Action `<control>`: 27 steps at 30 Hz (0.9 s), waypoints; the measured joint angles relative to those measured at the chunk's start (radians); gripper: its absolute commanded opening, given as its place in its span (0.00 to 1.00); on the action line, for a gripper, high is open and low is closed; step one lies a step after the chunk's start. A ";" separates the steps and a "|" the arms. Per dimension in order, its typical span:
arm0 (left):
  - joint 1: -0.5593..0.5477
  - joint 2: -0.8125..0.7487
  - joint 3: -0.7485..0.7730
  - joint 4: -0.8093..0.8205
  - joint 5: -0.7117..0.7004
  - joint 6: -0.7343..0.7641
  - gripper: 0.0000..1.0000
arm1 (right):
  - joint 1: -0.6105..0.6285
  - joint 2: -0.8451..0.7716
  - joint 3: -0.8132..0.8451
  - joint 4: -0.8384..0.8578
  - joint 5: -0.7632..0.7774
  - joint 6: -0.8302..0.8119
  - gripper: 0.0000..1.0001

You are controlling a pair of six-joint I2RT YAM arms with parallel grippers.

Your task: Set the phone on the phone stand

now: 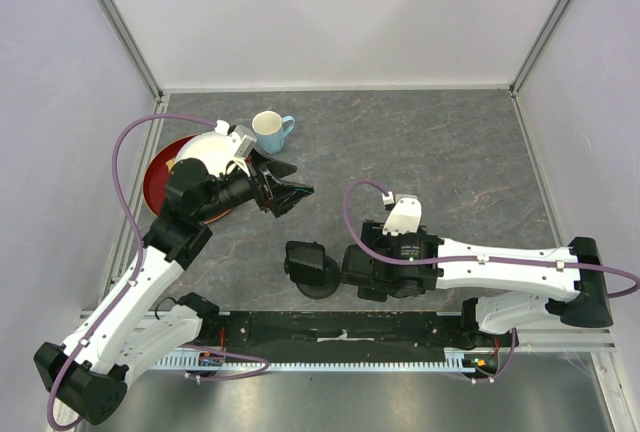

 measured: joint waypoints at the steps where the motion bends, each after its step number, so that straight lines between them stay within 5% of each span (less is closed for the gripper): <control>1: 0.000 0.000 0.000 0.000 0.000 0.000 0.82 | 0.000 0.002 0.000 0.002 0.000 0.000 0.01; 5: 0.000 0.000 0.000 0.000 0.000 0.000 0.82 | -0.002 0.020 0.000 0.009 0.000 0.000 0.08; 14: -0.001 0.000 0.000 -0.003 0.000 0.000 0.82 | -0.006 0.019 -0.023 0.035 0.013 -0.005 0.69; 23: -0.005 0.000 0.000 -0.004 -0.001 0.000 0.82 | -0.007 -0.049 -0.066 0.089 0.005 -0.038 0.98; 27: -0.005 0.000 0.000 -0.004 -0.001 0.001 0.82 | -0.006 -0.070 -0.068 0.132 -0.008 -0.071 0.98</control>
